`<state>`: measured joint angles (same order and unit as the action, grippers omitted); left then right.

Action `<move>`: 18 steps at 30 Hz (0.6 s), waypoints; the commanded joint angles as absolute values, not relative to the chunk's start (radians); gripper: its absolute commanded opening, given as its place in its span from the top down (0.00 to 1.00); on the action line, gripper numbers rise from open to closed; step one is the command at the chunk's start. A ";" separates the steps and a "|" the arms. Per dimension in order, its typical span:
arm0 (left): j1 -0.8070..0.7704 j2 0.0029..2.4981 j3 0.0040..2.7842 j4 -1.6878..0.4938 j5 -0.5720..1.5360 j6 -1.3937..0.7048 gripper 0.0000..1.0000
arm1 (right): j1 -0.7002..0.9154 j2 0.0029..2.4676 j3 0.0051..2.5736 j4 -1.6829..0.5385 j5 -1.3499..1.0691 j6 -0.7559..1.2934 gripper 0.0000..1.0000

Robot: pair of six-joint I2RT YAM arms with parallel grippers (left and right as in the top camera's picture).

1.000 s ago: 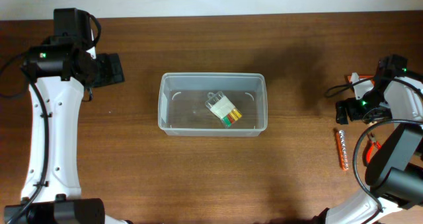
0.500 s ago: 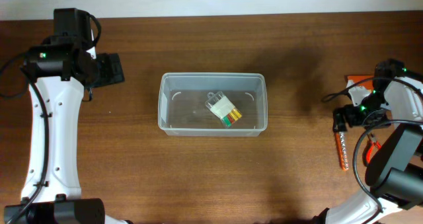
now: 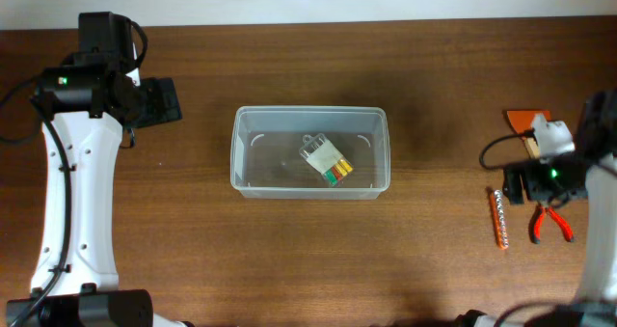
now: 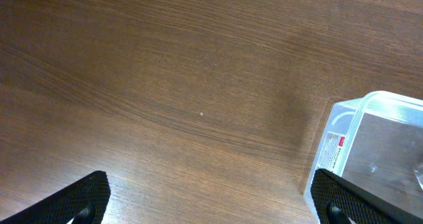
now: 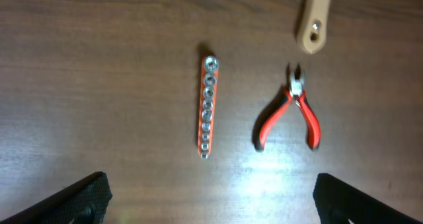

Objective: Pack container
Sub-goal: 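Move the right gripper down toward the orange socket rail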

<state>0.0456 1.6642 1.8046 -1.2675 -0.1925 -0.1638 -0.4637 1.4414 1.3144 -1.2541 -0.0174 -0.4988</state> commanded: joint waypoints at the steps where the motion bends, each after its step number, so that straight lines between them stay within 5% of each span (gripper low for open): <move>1: 0.049 1.656 1.819 -1.265 -0.207 -0.159 0.01 | -0.520 1.366 1.170 -1.163 -0.030 -0.490 0.01; 18: 0.049 1.656 1.819 -1.265 -0.207 -0.160 0.01 | -0.641 1.529 1.049 -0.988 -0.058 -0.524 0.01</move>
<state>0.0456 1.6642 1.8046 -1.2675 -0.1925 -0.1642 -0.6590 1.4933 1.0561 -0.9813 -0.0288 -0.5125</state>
